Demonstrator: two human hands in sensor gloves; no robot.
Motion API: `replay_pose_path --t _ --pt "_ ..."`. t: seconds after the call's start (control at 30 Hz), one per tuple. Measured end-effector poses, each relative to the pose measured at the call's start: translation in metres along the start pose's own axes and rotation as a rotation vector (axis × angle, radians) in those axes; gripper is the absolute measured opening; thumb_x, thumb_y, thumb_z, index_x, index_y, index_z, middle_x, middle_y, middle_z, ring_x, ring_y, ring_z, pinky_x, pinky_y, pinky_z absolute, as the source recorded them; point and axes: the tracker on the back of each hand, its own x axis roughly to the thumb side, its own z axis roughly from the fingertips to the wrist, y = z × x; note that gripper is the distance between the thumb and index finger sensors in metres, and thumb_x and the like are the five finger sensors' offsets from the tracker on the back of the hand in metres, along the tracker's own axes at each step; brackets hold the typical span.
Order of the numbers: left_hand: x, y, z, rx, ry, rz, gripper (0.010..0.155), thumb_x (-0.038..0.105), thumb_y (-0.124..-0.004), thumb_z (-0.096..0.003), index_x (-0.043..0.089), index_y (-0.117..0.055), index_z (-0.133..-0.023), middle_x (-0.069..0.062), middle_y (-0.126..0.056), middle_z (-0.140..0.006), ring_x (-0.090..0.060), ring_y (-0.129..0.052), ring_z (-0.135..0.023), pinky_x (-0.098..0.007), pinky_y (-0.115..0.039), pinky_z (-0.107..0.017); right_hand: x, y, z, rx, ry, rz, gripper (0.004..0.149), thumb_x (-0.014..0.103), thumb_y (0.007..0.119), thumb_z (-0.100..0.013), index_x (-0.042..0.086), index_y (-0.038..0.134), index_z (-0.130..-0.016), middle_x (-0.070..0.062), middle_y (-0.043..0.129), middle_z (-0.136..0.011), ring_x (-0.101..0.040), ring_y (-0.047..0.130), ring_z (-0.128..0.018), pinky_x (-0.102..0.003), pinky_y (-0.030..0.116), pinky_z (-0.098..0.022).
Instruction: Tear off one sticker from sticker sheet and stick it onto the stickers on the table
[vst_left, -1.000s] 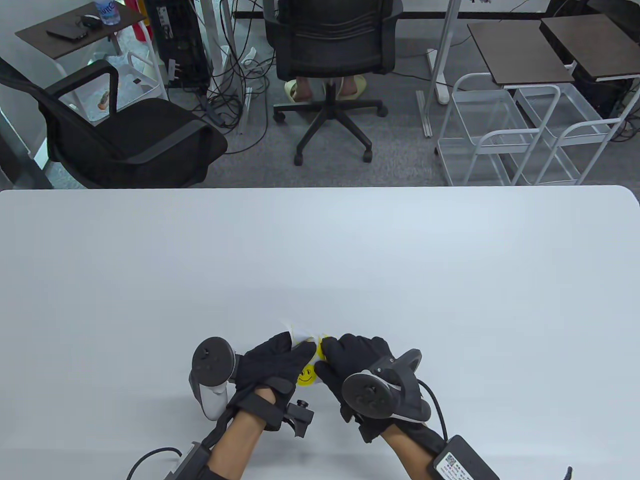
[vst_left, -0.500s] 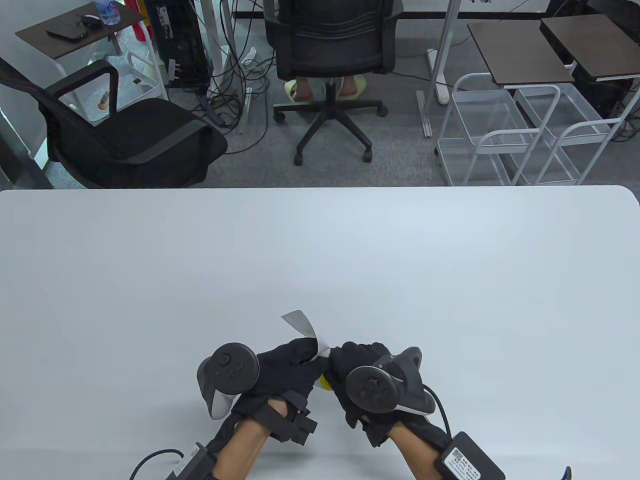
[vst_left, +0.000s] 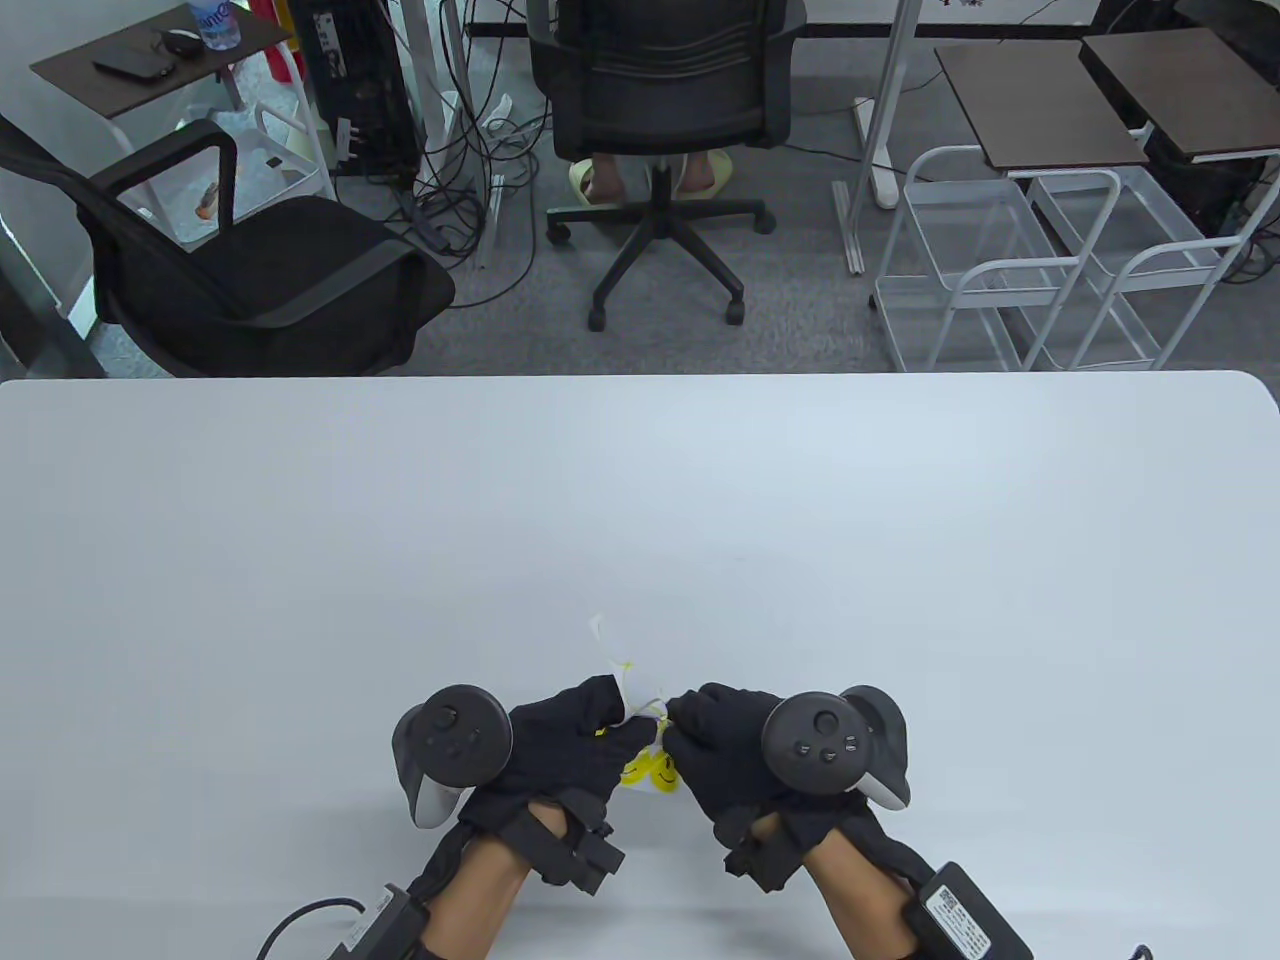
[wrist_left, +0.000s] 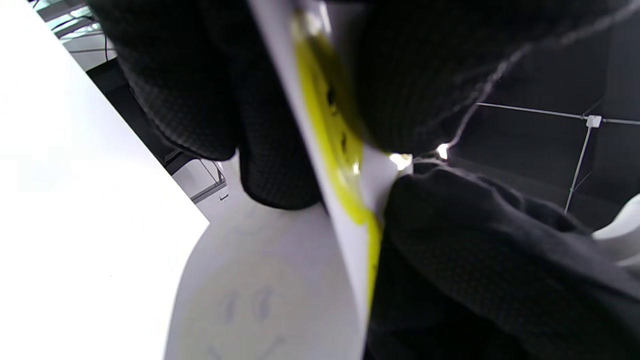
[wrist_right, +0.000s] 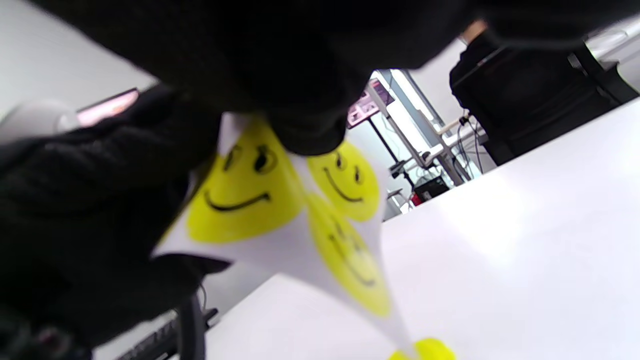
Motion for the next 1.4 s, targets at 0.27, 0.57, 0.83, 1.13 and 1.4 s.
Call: replay_pose_path --t 0.27,0.57,0.83,1.13,1.4 --pt "-0.006 -0.001 -0.001 -0.019 0.043 0.126 0.041 0.032 -0.089 -0.047 0.02 -0.083 -0.086 0.0 -0.104 -0.079 -0.027 -0.104 -0.08 -0.049 -0.086 -0.065 -0.008 -0.005 0.003 -0.07 0.033 -0.013 0.042 0.032 0.079 -0.048 0.0 0.089 -0.074 -0.002 0.097 -0.042 -0.016 0.09 -0.016 -0.045 0.082 -0.022" --pt "-0.012 0.004 0.0 0.006 0.067 0.232 0.042 0.032 -0.087 -0.0491 0.019 -0.082 -0.088 -0.003 -0.102 -0.083 -0.031 -0.103 -0.081 -0.052 -0.083 -0.065 -0.009 -0.016 0.009 -0.253 0.066 -0.003 0.041 0.034 0.084 -0.046 0.004 0.091 -0.072 -0.001 0.098 -0.04 -0.015 0.091 -0.015 -0.045 0.083 -0.021" --pt "-0.022 0.018 0.001 0.082 0.1 0.319 0.041 0.032 -0.088 -0.049 0.018 -0.087 -0.088 -0.005 -0.105 -0.081 -0.032 -0.107 -0.075 -0.053 -0.086 -0.061 -0.014 -0.03 0.013 -0.356 0.085 -0.081 0.04 0.035 0.083 -0.046 0.004 0.092 -0.071 0.0 0.098 -0.039 -0.012 0.089 -0.012 -0.042 0.083 -0.017" --pt "-0.037 0.057 0.007 0.276 0.117 0.368 0.041 0.03 -0.088 -0.049 0.018 -0.088 -0.088 -0.006 -0.105 -0.081 -0.033 -0.107 -0.074 -0.053 -0.086 -0.06 -0.031 -0.052 0.017 -0.418 0.162 -0.106 0.04 0.035 0.086 -0.046 0.005 0.093 -0.071 0.001 0.099 -0.039 -0.008 0.087 -0.008 -0.036 0.081 -0.008" --pt "-0.06 0.099 0.023 0.54 0.168 0.514 0.041 0.03 -0.086 -0.0495 0.018 -0.086 -0.089 -0.006 -0.104 -0.082 -0.033 -0.104 -0.075 -0.053 -0.084 -0.061 -0.005 -0.044 -0.026 -0.305 0.181 0.122 0.04 0.036 0.09 -0.044 0.006 0.095 -0.071 0.001 0.1 -0.038 -0.006 0.086 -0.005 -0.028 0.077 0.001"
